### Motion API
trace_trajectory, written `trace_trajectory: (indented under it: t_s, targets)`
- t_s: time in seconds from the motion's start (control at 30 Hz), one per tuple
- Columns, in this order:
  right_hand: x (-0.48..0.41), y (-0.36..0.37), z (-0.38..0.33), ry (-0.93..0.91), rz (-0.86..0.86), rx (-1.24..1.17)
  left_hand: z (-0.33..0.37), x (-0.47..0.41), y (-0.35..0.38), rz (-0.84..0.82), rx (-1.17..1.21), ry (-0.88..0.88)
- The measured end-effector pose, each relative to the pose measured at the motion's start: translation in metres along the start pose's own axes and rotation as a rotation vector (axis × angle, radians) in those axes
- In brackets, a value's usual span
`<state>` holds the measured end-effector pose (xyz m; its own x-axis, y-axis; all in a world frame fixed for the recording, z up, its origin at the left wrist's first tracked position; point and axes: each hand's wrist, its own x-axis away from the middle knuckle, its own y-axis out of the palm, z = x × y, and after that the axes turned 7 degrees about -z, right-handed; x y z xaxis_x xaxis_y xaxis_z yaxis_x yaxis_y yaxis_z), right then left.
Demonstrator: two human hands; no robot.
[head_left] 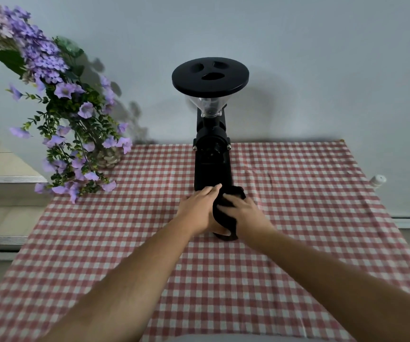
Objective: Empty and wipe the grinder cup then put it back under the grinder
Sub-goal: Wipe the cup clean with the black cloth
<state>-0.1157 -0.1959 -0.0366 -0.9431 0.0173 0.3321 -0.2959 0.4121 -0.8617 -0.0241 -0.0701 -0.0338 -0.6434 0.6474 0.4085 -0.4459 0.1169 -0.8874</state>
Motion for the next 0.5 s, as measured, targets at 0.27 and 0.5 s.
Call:
trace_trajectory:
  t_s: [0.27,0.5]
  targets:
    - [0.027,0.017,0.03,-0.249,0.048,-0.052,-0.003,-0.001,0.002,0.015,0.0,0.015]
    - [0.031,-0.026,0.052,-0.078,-0.144,0.187,-0.002,0.002,0.001,0.0,-0.014,0.009]
